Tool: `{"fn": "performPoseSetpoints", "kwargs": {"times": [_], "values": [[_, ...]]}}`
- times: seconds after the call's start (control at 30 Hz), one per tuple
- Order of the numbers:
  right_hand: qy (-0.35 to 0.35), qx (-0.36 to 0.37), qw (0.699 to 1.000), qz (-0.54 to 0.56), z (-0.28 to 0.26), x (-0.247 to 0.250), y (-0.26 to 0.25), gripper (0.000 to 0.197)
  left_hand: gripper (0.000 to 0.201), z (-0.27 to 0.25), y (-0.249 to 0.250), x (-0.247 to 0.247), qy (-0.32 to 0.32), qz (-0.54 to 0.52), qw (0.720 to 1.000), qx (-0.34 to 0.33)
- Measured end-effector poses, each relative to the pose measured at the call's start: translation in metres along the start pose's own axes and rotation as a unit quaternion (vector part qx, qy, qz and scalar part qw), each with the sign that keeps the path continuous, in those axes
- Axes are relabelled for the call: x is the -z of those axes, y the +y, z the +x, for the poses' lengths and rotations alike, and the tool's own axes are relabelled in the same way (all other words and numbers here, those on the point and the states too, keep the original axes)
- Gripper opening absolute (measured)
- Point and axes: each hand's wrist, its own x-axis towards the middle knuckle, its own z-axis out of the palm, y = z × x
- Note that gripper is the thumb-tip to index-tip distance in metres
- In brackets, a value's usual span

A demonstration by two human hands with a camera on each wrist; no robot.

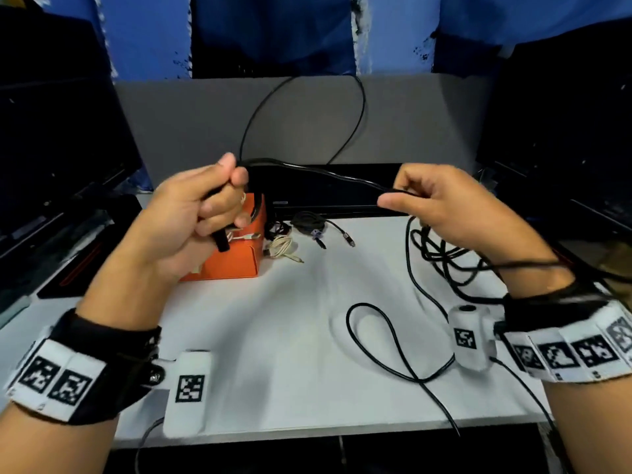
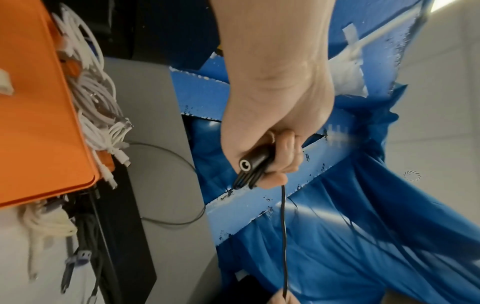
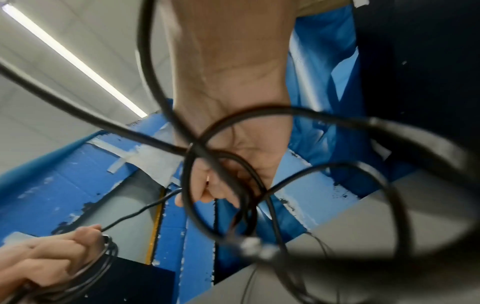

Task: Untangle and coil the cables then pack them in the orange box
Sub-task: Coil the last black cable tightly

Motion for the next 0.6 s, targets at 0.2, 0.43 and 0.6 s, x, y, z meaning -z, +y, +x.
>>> {"fn": "performPoseSetpoints", "kwargs": {"times": [0.2, 0.43, 0.6], "values": [[-0.132, -0.081, 0.985, -0.072, -0.001, -0.008, 0.021, 0.016, 0.026, 0.002, -0.02, -0.022, -0.011, -0.104, 0.994, 0.039], [-0.049, 0.046, 0.997, 0.042, -0.013, -0.023, -0.035, 0.044, 0.025, -0.01, -0.021, -0.039, -0.092, -0.086, 0.989, 0.077], [-0.021, 0.079, 0.985, 0.15, -0.022, -0.059, -0.057, 0.039, 0.035, -0.017, -0.023, -0.046, -0.17, -0.091, 0.979, 0.06]]}}
